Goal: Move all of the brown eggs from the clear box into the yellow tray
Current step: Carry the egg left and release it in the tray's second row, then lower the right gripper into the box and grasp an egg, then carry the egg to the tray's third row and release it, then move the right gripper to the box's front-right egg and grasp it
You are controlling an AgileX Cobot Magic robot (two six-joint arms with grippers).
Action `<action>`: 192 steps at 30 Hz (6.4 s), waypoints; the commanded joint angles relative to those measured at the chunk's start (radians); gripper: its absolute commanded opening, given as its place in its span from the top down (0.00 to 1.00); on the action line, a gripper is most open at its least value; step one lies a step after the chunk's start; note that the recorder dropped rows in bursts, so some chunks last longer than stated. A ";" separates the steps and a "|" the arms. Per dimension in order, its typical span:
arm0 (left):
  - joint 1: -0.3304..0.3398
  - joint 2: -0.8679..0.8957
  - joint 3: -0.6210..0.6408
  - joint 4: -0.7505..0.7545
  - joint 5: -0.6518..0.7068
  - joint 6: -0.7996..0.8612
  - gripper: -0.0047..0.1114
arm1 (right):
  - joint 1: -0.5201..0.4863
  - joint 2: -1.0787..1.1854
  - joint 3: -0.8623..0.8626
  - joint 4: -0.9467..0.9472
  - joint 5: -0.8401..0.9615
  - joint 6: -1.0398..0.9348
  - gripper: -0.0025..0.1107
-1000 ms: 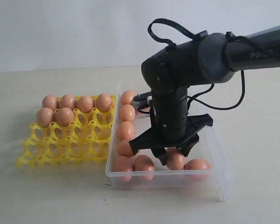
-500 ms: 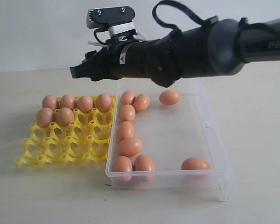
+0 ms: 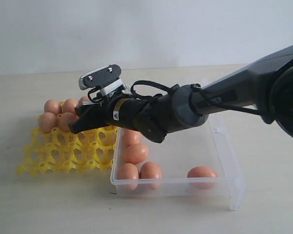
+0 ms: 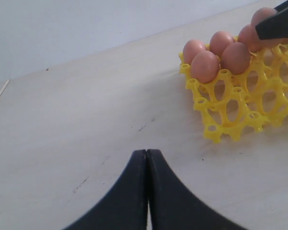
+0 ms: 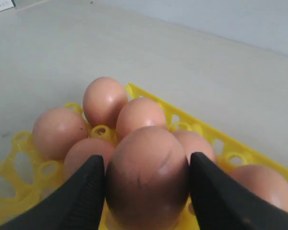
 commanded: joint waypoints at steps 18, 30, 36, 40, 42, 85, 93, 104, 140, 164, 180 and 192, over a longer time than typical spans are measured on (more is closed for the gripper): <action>-0.002 -0.006 -0.004 0.000 -0.005 -0.006 0.96 | 0.000 -0.007 -0.009 -0.065 -0.013 0.074 0.43; -0.002 -0.006 -0.004 0.000 -0.005 -0.006 0.96 | 0.001 -0.409 0.011 0.232 1.283 0.140 0.43; -0.002 -0.006 -0.004 0.000 -0.005 -0.006 0.96 | 0.001 -0.315 0.011 0.293 1.284 0.104 0.43; -0.002 -0.006 -0.004 0.000 -0.005 -0.006 0.96 | 0.001 -0.275 0.011 0.285 1.286 0.104 0.43; -0.002 -0.006 -0.004 0.000 -0.005 -0.006 0.96 | 0.001 -0.258 0.011 0.270 1.284 0.104 0.43; -0.002 -0.006 -0.004 0.000 -0.005 -0.006 0.96 | -0.010 -0.107 0.109 0.099 -0.034 -0.080 0.98; -0.002 -0.006 -0.004 0.000 -0.005 -0.006 0.96 | -0.020 -0.066 0.109 0.142 -0.046 -0.186 0.98; -0.002 -0.006 -0.004 0.000 -0.005 -0.006 0.96 | -0.042 -0.066 0.109 0.140 -0.044 -0.202 0.83; -0.002 -0.006 -0.004 0.000 -0.005 -0.006 0.96 | -0.038 -0.510 0.109 0.136 0.890 -0.102 0.44; -0.002 -0.006 -0.004 0.000 -0.005 -0.006 0.96 | -0.090 -0.387 0.109 0.082 1.396 0.125 0.44; -0.002 -0.006 -0.004 0.000 -0.005 -0.006 0.96 | -0.090 -0.397 0.109 0.036 1.444 -0.481 0.44; -0.002 -0.006 -0.004 0.000 -0.005 -0.006 0.96 | -0.090 -0.397 0.109 0.067 1.526 -0.523 0.44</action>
